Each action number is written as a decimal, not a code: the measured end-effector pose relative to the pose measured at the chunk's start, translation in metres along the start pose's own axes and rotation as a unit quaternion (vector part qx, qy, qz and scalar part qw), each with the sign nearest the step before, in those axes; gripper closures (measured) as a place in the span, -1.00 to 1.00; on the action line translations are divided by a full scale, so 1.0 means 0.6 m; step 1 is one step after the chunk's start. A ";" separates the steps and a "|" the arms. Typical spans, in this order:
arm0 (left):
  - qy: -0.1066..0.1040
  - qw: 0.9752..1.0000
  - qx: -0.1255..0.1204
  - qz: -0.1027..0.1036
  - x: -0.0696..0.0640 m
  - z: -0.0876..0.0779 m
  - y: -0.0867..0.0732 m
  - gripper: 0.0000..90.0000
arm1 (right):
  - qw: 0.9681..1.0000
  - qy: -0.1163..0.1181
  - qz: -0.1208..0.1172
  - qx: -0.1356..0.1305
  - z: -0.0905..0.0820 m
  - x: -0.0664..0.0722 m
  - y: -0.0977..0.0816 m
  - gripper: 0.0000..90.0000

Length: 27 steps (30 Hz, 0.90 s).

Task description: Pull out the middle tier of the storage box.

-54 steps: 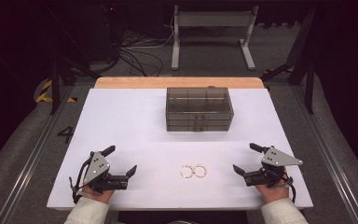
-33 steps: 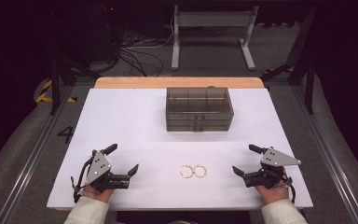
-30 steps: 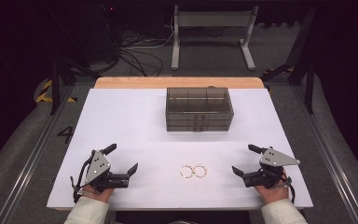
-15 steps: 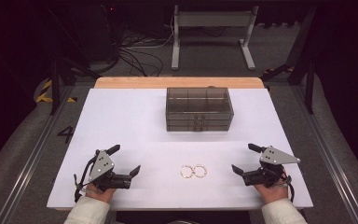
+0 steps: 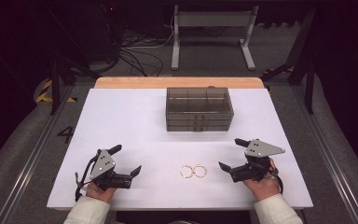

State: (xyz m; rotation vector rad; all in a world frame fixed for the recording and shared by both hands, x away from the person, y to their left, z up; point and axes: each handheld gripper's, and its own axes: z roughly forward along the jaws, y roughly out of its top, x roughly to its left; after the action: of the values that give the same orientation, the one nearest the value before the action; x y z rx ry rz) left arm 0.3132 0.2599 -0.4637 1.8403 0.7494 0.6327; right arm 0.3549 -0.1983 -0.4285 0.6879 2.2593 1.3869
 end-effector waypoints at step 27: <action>0.000 1.000 0.001 0.000 0.000 0.000 0.000 -1.00 | 0.998 0.042 -0.046 0.010 0.073 0.020 0.043 -0.99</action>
State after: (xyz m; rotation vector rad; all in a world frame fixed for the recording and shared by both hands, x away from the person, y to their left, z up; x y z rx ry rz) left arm 0.3131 0.2598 -0.4637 1.8419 0.7501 0.6312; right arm 0.3756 -0.1504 -0.4248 0.5336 2.3423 1.3753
